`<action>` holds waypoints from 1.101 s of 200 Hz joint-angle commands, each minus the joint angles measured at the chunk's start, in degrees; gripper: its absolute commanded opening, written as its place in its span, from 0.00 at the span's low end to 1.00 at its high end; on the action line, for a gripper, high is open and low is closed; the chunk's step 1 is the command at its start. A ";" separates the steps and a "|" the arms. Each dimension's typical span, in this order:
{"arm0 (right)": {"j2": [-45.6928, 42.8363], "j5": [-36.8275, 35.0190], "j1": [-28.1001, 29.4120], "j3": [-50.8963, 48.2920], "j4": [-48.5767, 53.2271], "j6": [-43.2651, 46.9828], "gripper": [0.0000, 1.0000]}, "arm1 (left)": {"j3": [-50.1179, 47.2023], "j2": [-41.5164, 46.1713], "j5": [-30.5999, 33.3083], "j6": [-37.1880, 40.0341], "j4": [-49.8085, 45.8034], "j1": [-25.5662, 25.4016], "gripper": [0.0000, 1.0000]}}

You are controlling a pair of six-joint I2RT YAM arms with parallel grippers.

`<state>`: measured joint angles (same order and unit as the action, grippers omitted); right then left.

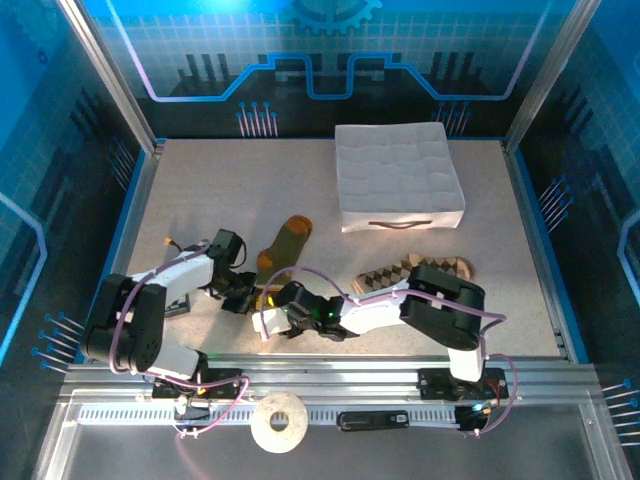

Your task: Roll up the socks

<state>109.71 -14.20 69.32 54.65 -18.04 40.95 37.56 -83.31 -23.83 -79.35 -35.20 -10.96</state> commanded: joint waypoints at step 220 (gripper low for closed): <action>10.93 43.65 -17.41 20.16 34.41 -41.43 0.00 | -9.55 27.06 7.46 -1.50 3.01 2.35 0.53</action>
<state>116.75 21.58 53.95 72.40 9.06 5.93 31.70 -58.24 -15.73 -79.79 -38.13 -8.73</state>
